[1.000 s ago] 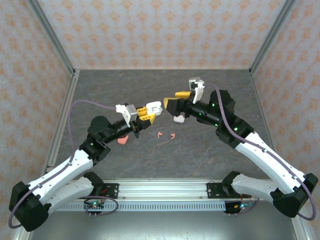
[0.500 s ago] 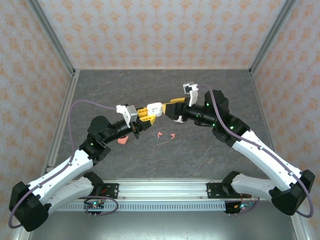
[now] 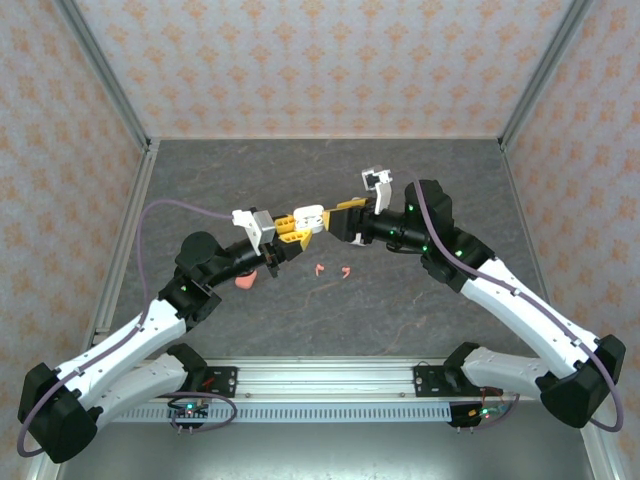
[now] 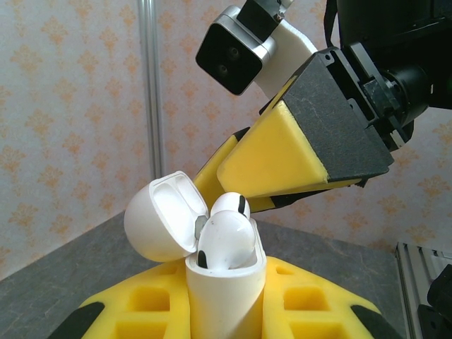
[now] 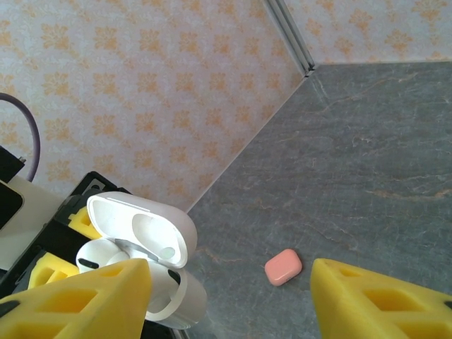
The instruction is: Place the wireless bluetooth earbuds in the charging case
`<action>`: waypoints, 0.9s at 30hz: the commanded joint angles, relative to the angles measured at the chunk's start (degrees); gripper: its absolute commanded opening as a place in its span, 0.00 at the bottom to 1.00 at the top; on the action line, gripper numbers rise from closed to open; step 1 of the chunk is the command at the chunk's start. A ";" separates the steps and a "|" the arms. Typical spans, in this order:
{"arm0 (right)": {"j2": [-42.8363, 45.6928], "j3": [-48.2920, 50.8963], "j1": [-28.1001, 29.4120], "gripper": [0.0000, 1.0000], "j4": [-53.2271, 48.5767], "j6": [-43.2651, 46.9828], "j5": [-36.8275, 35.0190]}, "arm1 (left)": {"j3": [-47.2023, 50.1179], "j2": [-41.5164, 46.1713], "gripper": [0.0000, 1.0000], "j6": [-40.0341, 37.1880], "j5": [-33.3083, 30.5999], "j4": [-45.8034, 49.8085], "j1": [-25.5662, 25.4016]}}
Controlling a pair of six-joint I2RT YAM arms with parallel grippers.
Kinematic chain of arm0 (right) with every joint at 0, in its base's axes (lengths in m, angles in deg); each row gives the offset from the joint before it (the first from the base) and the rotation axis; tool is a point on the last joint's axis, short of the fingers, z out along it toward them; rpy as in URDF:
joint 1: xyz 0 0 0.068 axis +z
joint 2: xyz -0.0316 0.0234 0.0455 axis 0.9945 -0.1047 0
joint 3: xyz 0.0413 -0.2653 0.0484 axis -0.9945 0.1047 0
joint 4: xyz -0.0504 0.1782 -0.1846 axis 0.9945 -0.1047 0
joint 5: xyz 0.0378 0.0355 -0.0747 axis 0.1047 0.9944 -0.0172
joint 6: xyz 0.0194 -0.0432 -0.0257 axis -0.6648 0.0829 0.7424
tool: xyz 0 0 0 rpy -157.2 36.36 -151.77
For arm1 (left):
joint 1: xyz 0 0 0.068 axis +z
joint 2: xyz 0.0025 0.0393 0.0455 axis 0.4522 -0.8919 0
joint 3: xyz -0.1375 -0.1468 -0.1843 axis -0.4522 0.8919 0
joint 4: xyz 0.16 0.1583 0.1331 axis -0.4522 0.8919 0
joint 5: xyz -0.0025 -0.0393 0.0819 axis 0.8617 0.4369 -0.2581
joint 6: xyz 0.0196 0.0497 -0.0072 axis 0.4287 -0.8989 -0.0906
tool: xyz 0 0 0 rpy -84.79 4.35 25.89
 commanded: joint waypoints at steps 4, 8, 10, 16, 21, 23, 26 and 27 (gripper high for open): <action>-0.89 0.24 0.13 0.62 2.04 -0.89 3.15 | -1.46 0.95 0.00 0.49 0.54 -2.76 -0.41; -0.75 0.24 0.11 0.62 2.10 -0.76 3.49 | -1.38 0.86 0.00 0.41 0.42 -2.71 -0.41; -0.54 0.39 0.11 0.62 2.14 -0.59 3.80 | -1.37 0.86 0.00 0.48 0.45 -2.76 -0.41; 1.63 0.50 -0.32 0.69 3.43 -1.63 2.47 | -1.37 1.12 0.00 0.38 1.08 -2.60 -0.41; 2.30 -0.03 -0.95 0.76 5.99 -3.37 5.65 | -1.37 1.13 0.00 0.40 1.92 -2.62 -0.41; 2.12 0.14 -1.02 0.79 6.77 -4.05 6.35 | -1.38 1.21 0.00 0.62 2.44 -2.75 -0.41; 1.20 0.32 -1.03 0.82 7.67 -4.97 8.10 | -1.55 1.21 0.00 0.71 3.75 -2.76 -0.41; 0.82 0.37 -1.03 0.82 7.67 -5.24 8.38 | -1.56 1.30 0.00 0.74 4.03 -2.85 -0.41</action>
